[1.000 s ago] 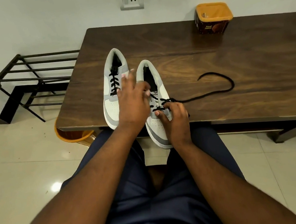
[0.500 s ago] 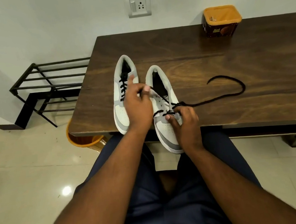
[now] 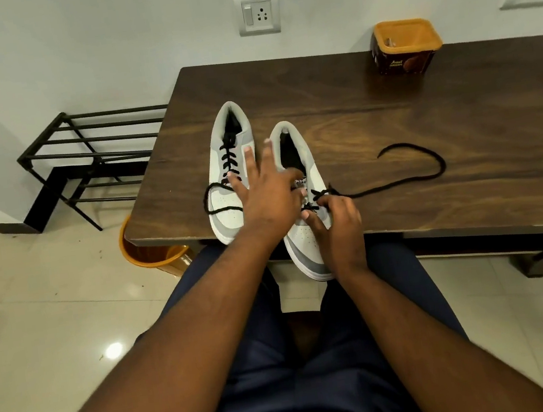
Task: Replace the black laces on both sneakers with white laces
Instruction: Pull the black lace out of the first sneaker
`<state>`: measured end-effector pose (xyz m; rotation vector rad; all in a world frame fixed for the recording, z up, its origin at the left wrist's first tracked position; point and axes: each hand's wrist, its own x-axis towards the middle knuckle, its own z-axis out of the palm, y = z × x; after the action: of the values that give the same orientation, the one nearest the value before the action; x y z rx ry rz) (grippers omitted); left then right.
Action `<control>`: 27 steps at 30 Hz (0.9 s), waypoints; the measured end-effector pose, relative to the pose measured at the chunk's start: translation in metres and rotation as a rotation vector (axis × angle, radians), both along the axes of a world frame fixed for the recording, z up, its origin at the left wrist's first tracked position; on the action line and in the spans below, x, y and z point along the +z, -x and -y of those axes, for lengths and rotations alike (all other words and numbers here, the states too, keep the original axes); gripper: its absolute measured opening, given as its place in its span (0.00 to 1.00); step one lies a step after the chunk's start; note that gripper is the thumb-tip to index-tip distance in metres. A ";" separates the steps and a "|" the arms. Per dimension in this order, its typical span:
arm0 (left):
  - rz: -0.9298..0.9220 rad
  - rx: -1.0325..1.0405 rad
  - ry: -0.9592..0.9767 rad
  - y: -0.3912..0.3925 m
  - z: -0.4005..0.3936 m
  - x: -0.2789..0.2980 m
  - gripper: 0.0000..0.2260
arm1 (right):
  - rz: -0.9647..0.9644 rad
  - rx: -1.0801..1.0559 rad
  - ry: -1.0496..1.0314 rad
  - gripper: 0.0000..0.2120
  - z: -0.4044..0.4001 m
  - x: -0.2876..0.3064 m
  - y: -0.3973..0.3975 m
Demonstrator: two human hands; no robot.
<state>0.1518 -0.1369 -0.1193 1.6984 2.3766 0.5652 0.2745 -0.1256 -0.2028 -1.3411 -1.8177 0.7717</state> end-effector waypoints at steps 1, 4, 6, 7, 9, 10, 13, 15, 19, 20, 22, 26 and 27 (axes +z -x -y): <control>-0.058 -0.039 0.059 -0.003 -0.003 -0.002 0.11 | 0.007 0.002 -0.002 0.19 0.000 0.000 0.000; -0.115 -0.103 0.119 -0.003 -0.010 -0.008 0.08 | 0.003 0.009 0.005 0.20 0.000 0.001 0.000; 0.049 -0.107 -0.001 0.000 -0.009 -0.013 0.05 | -0.011 0.006 0.003 0.21 0.000 0.001 0.000; 0.182 -0.077 -0.129 0.001 -0.007 -0.014 0.04 | -0.019 0.004 0.004 0.21 0.000 0.001 0.000; 0.421 0.078 -0.419 0.004 -0.001 -0.015 0.05 | -0.025 0.000 0.011 0.21 0.000 0.001 0.000; 0.479 0.180 -0.522 0.007 0.002 -0.015 0.05 | -0.023 -0.002 0.013 0.21 0.000 0.001 0.000; 0.521 0.408 -0.637 0.020 0.004 -0.009 0.03 | -0.012 -0.008 0.022 0.21 0.000 0.001 0.001; 0.548 0.530 -0.733 0.030 0.004 -0.004 0.02 | -0.013 -0.008 0.032 0.20 0.000 0.001 0.000; 0.598 0.705 -0.789 0.056 0.004 0.009 0.08 | -0.023 -0.017 0.032 0.19 0.000 0.002 0.001; 0.516 0.687 -0.688 0.059 0.005 0.009 0.13 | -0.028 -0.014 0.032 0.18 0.001 0.002 0.001; 0.247 0.575 -0.373 0.055 0.009 0.005 0.28 | -0.061 -0.013 0.027 0.16 0.000 0.003 0.001; -0.097 -0.034 0.034 0.026 0.014 -0.002 0.36 | -0.159 0.024 0.013 0.07 -0.008 0.011 -0.007; -0.065 -0.140 0.139 0.020 0.014 -0.006 0.37 | -0.140 0.050 0.010 0.06 -0.011 0.012 -0.010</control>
<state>0.1315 -0.1513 -0.1253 1.8278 2.2574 0.3192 0.2841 -0.1149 -0.1906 -1.2206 -1.7440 0.8796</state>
